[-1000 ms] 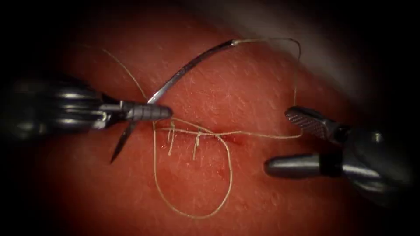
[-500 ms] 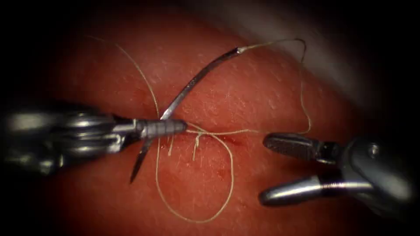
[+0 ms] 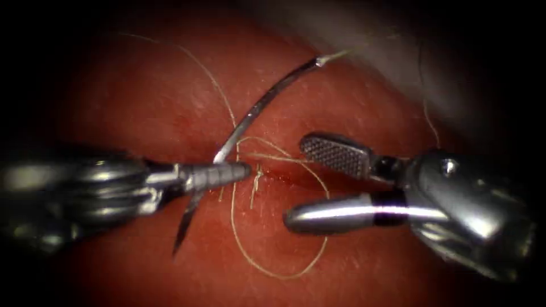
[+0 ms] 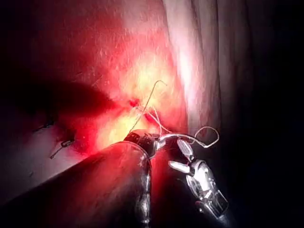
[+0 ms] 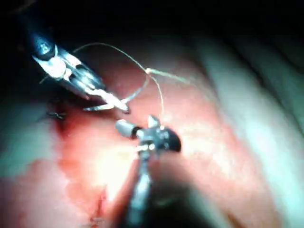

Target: Wound Closure

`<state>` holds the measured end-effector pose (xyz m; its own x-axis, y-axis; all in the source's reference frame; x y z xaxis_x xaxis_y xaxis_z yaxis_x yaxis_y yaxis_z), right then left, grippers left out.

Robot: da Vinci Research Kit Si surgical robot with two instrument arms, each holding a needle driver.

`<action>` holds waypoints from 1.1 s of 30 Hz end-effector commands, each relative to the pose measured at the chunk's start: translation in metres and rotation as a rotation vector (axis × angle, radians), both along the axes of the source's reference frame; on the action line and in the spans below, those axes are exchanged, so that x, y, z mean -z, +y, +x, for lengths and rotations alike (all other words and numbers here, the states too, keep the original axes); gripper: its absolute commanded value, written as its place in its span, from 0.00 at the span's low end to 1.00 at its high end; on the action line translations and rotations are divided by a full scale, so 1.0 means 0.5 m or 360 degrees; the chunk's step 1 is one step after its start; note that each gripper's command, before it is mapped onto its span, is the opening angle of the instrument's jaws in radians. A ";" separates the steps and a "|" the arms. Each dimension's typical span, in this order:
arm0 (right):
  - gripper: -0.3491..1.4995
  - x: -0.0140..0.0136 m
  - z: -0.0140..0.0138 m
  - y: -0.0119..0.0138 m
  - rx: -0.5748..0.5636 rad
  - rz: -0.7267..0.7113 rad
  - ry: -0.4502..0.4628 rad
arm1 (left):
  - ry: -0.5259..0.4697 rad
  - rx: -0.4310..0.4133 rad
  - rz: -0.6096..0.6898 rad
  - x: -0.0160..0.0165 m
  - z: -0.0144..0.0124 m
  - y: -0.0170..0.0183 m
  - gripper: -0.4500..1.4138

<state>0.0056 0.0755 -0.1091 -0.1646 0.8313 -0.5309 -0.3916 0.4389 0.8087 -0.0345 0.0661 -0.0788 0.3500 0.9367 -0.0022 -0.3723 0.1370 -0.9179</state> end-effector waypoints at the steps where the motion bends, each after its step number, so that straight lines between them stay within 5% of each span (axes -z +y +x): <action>1: 0.88 0.0000 0.0011 0.0013 -0.0065 0.0061 0.0026 | 0.0002 -0.0005 -0.0006 -0.0014 -0.0013 -0.0007 0.05; 5: 0.87 -0.0014 0.0004 0.0015 -0.0204 0.0148 0.0154 | -0.0002 -0.0003 -0.0008 -0.0015 -0.0012 -0.0004 0.05; 24: 0.83 -0.0061 0.0046 0.0023 -0.0362 0.0205 0.0167 | -0.0082 -0.0032 -0.0028 -0.0011 -0.0045 -0.0013 0.05; 27: 0.73 -0.0058 0.0049 0.0025 -0.0371 0.0198 0.0187 | -0.0087 -0.0040 -0.0031 -0.0015 -0.0050 -0.0017 0.05; 30: 0.11 -0.0058 0.0041 0.0025 -0.0331 0.0157 0.0200 | -0.0100 -0.0058 -0.0035 -0.0019 -0.0057 -0.0022 0.05; 31: 0.00 -0.0057 0.0037 0.0024 -0.0330 0.0155 0.0205 | -0.0101 -0.0061 -0.0036 -0.0019 -0.0060 -0.0023 0.05; 33: 0.00 -0.0056 0.0014 0.0020 -0.0302 0.0098 0.0186 | -0.0109 -0.0070 -0.0036 -0.0018 -0.0068 -0.0024 0.05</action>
<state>0.0057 0.0763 -0.1068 -0.3797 0.8089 -0.4490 -0.3668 0.3139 0.8757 -0.0377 0.0651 -0.0784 0.3079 0.9514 -0.0017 -0.3094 0.0985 -0.9458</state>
